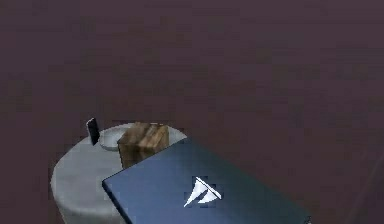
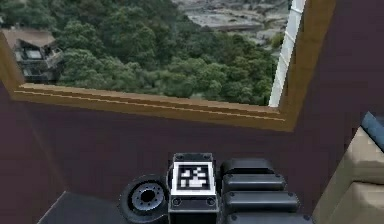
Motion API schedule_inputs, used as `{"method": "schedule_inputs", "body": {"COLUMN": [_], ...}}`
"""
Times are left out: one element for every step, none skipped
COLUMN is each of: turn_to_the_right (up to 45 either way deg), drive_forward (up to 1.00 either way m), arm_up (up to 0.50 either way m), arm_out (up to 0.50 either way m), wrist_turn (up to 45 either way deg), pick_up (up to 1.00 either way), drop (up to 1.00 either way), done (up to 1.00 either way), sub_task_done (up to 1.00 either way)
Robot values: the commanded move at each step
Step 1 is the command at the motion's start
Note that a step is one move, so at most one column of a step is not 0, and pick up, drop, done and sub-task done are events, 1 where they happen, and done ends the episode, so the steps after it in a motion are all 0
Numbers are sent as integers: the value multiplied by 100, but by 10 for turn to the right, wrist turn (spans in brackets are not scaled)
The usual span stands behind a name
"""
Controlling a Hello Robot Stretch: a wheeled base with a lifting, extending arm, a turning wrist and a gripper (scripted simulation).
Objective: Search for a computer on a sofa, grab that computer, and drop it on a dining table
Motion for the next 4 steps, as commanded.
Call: {"method": "schedule_inputs", "body": {"turn_to_the_right": [-30, -450, -90, 0], "drive_forward": [0, 0, 0, 60], "arm_up": [0, 0, 0, 0], "arm_out": [0, 0, 0, 0], "wrist_turn": [0, 0, 0, 0], "pick_up": [0, 0, 0, 0], "drop": [0, 0, 0, 0], "done": [0, 0, 0, 0], "sub_task_done": [0, 0, 0, 0]}}
